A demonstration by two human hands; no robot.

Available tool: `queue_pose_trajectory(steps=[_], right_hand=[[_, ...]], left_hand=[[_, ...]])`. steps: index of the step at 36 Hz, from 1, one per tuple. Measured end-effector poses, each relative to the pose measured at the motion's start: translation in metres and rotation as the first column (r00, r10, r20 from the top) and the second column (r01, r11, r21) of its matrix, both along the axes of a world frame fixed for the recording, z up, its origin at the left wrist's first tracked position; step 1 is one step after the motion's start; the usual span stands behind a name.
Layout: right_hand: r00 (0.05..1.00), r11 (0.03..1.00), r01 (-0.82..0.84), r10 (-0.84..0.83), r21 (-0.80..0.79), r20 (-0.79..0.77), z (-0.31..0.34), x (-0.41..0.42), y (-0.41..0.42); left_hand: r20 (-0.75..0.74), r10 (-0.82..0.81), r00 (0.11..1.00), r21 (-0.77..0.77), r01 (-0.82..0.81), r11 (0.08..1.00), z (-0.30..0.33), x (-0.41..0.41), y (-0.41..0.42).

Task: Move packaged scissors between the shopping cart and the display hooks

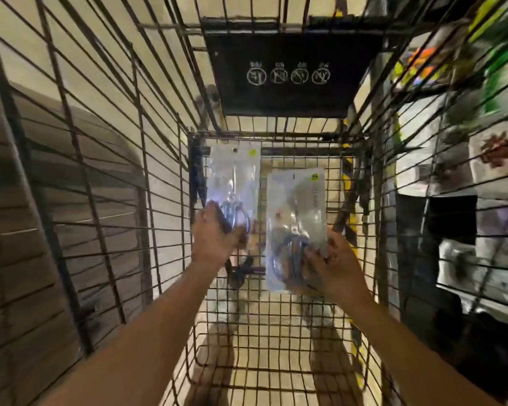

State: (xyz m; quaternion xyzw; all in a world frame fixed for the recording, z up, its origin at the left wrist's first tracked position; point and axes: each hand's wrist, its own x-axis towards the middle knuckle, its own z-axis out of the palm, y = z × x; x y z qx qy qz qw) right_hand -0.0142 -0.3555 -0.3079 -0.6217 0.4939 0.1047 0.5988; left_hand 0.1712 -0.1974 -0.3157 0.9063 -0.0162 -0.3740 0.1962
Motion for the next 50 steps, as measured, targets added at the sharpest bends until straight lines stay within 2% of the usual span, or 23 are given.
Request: queue_pose_trajectory(steps=[2, 9, 13, 15, 17, 19, 23, 30, 33, 37, 40, 42, 45, 46, 48, 50], right_hand=[[1.000, 0.999, -0.023, 0.023, -0.026, -0.002, 0.001, -0.005, 0.000], [0.998, 0.998, 0.057, -0.057, -0.014, 0.032, -0.001, -0.017, 0.004], [0.997, 0.996, 0.076, -0.076, -0.037, 0.014, -0.003, -0.013, 0.004], [0.998, 0.997, 0.065, -0.065, -0.038, 0.011, -0.001, -0.009, 0.002], [0.999, 0.999, 0.035, -0.035, -0.041, 0.003, 0.002, -0.005, 0.001], [1.000, 0.998, 0.000, 0.000, -0.066, -0.005, 0.006, -0.001, 0.002], [0.999, 0.992, -0.042, 0.039, -0.123, -0.024, 0.007, 0.005, 0.006], [0.996, 0.993, -0.015, 0.025, -0.114, 0.086, 0.022, -0.003, 0.022], [0.990, 0.984, 0.047, -0.024, -0.170, 0.136, 0.053, -0.004, 0.035], [0.966, 0.973, 0.183, -0.152, -0.140, 0.208, 0.095, -0.019, 0.060], [0.972, 0.963, 0.212, -0.189, -0.164, 0.142, 0.131, -0.037, 0.081], [0.934, 0.927, 0.342, -0.317, -0.155, 0.165, 0.162, -0.050, 0.094], [0.898, 0.878, 0.434, -0.404, -0.201, 0.174, 0.218, -0.068, 0.123], [0.880, 0.871, 0.462, -0.427, -0.166, 0.210, 0.232, -0.076, 0.132], [0.880, 0.843, 0.461, -0.395, -0.278, 0.262, 0.262, -0.088, 0.150], [0.864, 0.795, 0.492, -0.396, -0.355, 0.311, 0.297, -0.094, 0.166]], left_hand=[[0.000, -0.022, 1.000, 0.044, 0.022, 0.999, -0.008, 0.000, -0.010], [0.192, -0.029, 0.981, 0.195, -0.009, 0.981, -0.028, -0.009, -0.020], [0.222, 0.034, 0.974, 0.205, -0.081, 0.975, -0.023, -0.010, -0.021], [0.242, 0.040, 0.969, 0.128, -0.073, 0.989, -0.022, -0.013, -0.016], [0.197, 0.130, 0.972, -0.029, -0.127, 0.991, -0.018, -0.016, -0.012], [0.108, 0.214, 0.971, -0.165, -0.195, 0.967, -0.013, -0.020, -0.010], [0.045, 0.265, 0.963, -0.331, -0.236, 0.914, -0.007, -0.032, -0.003], [-0.072, 0.162, 0.984, -0.460, -0.176, 0.870, 0.008, -0.058, 0.025], [-0.071, 0.121, 0.990, -0.495, -0.140, 0.858, 0.032, -0.065, 0.032], [-0.109, 0.034, 0.993, -0.541, -0.088, 0.837, 0.060, -0.066, 0.046], [-0.181, 0.008, 0.983, -0.587, -0.115, 0.801, 0.100, -0.061, 0.057], [-0.166, -0.025, 0.986, -0.617, -0.084, 0.783, 0.133, -0.060, 0.065], [-0.171, -0.044, 0.984, -0.645, -0.078, 0.760, 0.184, -0.063, 0.075], [-0.190, -0.047, 0.981, -0.645, -0.088, 0.759, 0.202, -0.063, 0.078], [-0.235, -0.072, 0.969, -0.655, -0.103, 0.748, 0.234, -0.065, 0.089], [-0.215, -0.127, 0.968, -0.684, -0.056, 0.727, 0.269, -0.066, 0.100]])
